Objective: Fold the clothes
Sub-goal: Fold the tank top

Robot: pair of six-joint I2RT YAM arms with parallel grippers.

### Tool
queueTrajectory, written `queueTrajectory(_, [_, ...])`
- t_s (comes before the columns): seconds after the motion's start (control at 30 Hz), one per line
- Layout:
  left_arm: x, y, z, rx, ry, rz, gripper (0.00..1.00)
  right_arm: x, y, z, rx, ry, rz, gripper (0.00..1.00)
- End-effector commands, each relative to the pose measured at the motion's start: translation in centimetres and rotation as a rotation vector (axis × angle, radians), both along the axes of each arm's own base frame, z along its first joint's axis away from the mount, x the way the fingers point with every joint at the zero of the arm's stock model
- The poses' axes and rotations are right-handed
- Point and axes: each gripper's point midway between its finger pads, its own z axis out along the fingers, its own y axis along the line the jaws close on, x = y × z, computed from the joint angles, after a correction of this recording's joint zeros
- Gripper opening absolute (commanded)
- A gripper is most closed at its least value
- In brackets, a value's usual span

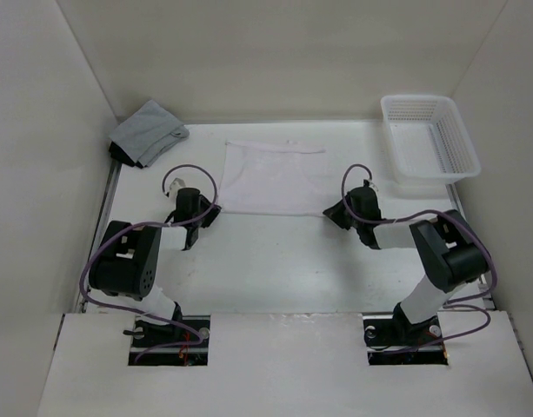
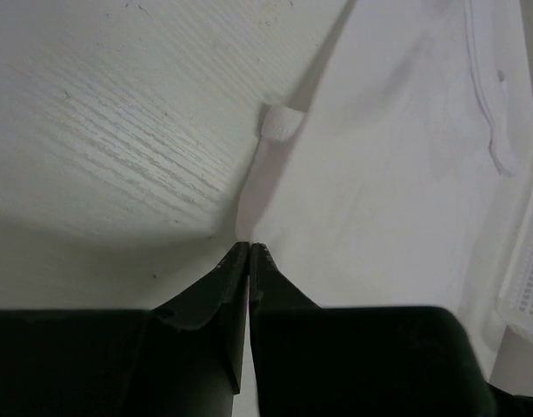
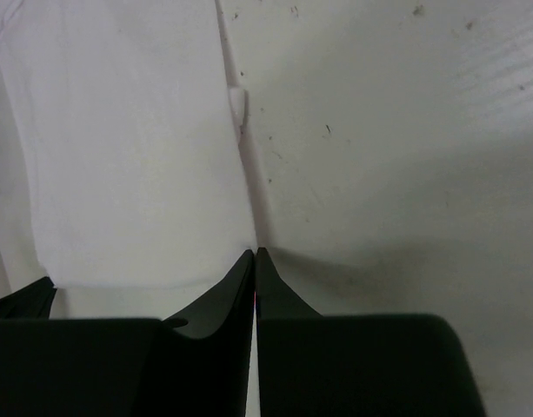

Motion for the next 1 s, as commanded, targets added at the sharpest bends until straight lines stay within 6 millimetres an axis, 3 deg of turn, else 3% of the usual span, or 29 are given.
queueTrajectory(0.0, [0.3, -0.6, 5.8, -0.036, -0.17, -0.02, 0.0, 0.2, -0.1, 4.6, 0.01, -0.155, 0.001, 0.04])
queueTrajectory(0.1, [-1.3, -0.2, 10.9, -0.038, -0.272, -0.023, 0.0, -1.9, -0.1, 8.8, -0.016, -0.234, 0.036, 0.04])
queueTrajectory(0.2, [-3.8, 0.6, 17.1, -0.028, -0.394, -0.021, 0.0, -5.4, -0.1, 14.2, -0.057, -0.332, 0.084, 0.04])
queueTrajectory(0.3, [-7.3, 1.1, 23.2, -0.034, -0.514, -0.028, 0.0, -9.8, -0.8, 20.1, -0.069, -0.437, 0.114, 0.04])
queueTrajectory(0.37, [-10.9, 1.5, 27.3, -0.045, -0.595, -0.038, 0.0, -13.1, -1.5, 23.8, -0.059, -0.499, 0.129, 0.04])
queueTrajectory(0.47, [-15.8, 2.3, 31.7, -0.064, -0.683, -0.047, 0.0, -17.9, -2.8, 28.9, -0.009, -0.58, 0.157, 0.04])
queueTrajectory(0.57, [-19.3, 3.3, 34.2, -0.076, -0.735, -0.039, 0.0, -21.5, -3.4, 32.8, 0.074, -0.625, 0.215, 0.05])
queueTrajectory(0.63, [-20.5, 3.9, 34.7, -0.07, -0.745, -0.032, 0.0, -22.6, -3.2, 34.1, 0.107, -0.632, 0.249, 0.05])
queueTrajectory(0.73, [-20.3, 3.8, 33.8, -0.065, -0.725, -0.032, 0.0, -22.8, -1.7, 33.5, 0.079, -0.615, 0.278, 0.06])
queueTrajectory(0.87, [-17.4, 3.2, 29.1, -0.038, -0.613, -0.031, 0.0, -21.0, 0.8, 29.8, -0.049, -0.569, 0.263, 0.06])
queueTrajectory(0.97, [-14.3, 3.0, 24.2, 0.008, -0.505, -0.012, 0.0, -17.2, 2.6, 25.8, -0.09, -0.507, 0.26, 0.06])
